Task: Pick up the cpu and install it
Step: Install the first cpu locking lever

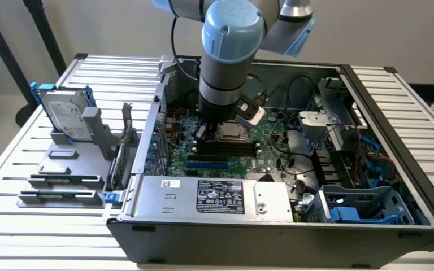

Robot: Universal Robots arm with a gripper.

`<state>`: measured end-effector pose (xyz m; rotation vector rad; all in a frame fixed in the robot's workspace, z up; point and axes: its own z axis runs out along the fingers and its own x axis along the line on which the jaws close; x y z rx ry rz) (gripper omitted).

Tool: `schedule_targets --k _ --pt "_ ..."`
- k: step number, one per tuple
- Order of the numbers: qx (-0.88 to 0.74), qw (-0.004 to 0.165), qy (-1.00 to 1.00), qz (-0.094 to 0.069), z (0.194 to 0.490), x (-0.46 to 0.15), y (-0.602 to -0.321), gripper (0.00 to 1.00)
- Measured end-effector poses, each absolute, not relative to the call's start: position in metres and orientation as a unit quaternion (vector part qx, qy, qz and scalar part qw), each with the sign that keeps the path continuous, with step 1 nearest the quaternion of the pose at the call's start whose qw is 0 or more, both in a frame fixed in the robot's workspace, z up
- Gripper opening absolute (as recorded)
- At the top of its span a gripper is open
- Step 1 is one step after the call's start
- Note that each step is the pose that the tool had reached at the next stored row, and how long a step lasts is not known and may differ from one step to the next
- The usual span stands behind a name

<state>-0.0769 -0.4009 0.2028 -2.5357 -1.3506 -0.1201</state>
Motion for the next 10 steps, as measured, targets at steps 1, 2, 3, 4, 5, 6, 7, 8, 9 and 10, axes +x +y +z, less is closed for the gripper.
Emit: schedule_targets --k 1,2,3,4,5,6,7,8,9,10 --pt "-0.874 0.132 -0.466 -0.041 0.2024 -0.0769 -0.4004 0.11" --pt "-0.874 0.132 -0.466 -0.041 0.2022 -0.0769 -0.3999 0.11" --pt "-0.874 0.132 -0.466 -0.041 0.2019 -0.0769 -0.3996 0.11" --pt "-0.874 0.132 -0.466 -0.041 0.2016 -0.0768 -0.3992 0.11" --pt "-0.874 0.131 -0.466 -0.041 0.2013 -0.0769 -0.3990 0.11" --pt "-0.874 0.131 -0.466 -0.041 0.2011 -0.0769 -0.3988 0.11" --pt "-0.874 0.131 -0.466 -0.041 0.2008 -0.0769 -0.3987 0.11" --pt "-0.874 0.131 -0.466 -0.040 0.2006 -0.0769 -0.3986 0.11" --pt "-0.874 0.131 -0.466 -0.040 0.2004 -0.0769 -0.3986 0.11" --pt "-0.874 0.131 -0.466 -0.040 0.2004 -0.0769 -0.3986 0.11"
